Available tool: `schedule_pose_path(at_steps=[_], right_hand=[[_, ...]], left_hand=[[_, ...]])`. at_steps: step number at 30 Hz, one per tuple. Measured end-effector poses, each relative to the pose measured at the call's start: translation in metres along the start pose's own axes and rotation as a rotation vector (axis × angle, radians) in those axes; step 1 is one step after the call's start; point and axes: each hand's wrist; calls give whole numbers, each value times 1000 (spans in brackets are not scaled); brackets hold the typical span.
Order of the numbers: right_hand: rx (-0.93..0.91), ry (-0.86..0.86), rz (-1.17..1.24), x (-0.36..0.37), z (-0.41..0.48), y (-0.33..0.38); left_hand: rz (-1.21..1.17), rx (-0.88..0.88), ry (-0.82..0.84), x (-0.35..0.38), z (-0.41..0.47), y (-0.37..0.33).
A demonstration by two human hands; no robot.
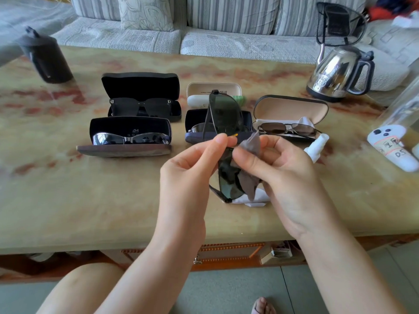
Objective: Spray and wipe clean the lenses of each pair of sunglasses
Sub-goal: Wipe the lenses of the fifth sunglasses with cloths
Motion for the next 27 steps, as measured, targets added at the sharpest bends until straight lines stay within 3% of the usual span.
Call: schedule_pose_path(at_steps=[3, 12, 21, 27], right_hand=[[-49, -88, -47, 2, 3, -1], [7, 90, -16, -2, -1, 2], [-14, -1, -1, 2, 0, 2], [17, 47, 0, 1, -2, 4]], left_hand=[[-64, -36, 6, 3, -2, 1], [5, -44, 3, -2, 0, -1], [28, -16, 15, -1, 0, -4], [51, -27, 7, -3, 1, -7]])
Point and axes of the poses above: each hand's wrist, its own z-axis towards the middle knuckle, its own x-axis out of the palm, y = z × x, and after that the axes turned 1 degree about y, right-handed
